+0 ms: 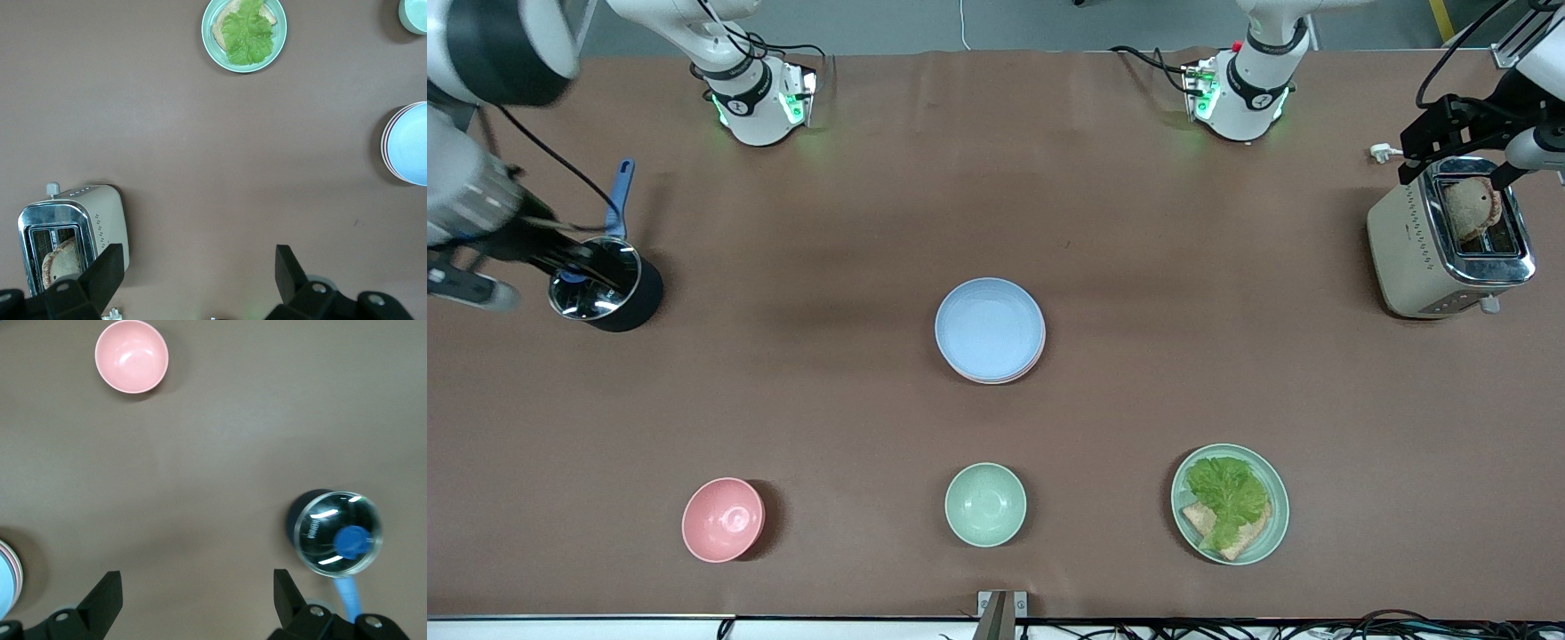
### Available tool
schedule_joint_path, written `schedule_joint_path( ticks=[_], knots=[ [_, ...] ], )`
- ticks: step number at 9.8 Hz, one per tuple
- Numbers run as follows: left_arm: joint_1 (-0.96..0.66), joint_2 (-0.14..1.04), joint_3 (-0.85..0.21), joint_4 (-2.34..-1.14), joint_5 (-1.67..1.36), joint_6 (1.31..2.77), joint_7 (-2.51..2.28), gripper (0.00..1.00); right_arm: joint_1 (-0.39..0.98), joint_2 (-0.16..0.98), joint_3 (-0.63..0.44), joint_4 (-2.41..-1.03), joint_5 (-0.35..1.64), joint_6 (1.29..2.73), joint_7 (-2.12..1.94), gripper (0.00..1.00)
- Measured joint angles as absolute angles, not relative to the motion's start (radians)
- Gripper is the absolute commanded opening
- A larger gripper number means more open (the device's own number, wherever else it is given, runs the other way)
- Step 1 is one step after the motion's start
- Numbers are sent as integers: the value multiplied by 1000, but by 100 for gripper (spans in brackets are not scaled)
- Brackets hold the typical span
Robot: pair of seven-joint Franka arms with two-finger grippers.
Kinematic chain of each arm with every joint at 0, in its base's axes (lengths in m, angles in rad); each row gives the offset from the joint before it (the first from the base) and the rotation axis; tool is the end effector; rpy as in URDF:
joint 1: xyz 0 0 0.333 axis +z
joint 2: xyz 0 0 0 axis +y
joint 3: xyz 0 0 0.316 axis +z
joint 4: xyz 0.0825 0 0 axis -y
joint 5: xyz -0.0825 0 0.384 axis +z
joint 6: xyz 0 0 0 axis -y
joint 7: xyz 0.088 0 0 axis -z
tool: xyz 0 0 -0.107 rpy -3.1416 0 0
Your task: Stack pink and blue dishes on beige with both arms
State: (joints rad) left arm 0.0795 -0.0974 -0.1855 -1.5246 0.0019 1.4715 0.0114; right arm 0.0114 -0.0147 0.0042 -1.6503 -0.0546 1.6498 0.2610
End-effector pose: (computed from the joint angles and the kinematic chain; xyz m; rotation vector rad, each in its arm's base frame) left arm 0.5094 -0.0599 0.6882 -3.1177 0.1821 -0.0680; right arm 0.5559 0.0032 0.6020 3.0669 -0.3721 0.0333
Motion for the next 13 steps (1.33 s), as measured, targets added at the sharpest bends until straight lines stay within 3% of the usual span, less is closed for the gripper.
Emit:
schedule_joint_path(
  ticks=[5,13],
  knots=[
    [80,-65,-183,-1525,2,1462,12,100,-28,-10,-20,-1451,-23,1498,183,100],
    [81,-65,-182,-1516,2,1423,12,100,-44,48,-41,-1449,-22,1476,78,100]
  ],
)
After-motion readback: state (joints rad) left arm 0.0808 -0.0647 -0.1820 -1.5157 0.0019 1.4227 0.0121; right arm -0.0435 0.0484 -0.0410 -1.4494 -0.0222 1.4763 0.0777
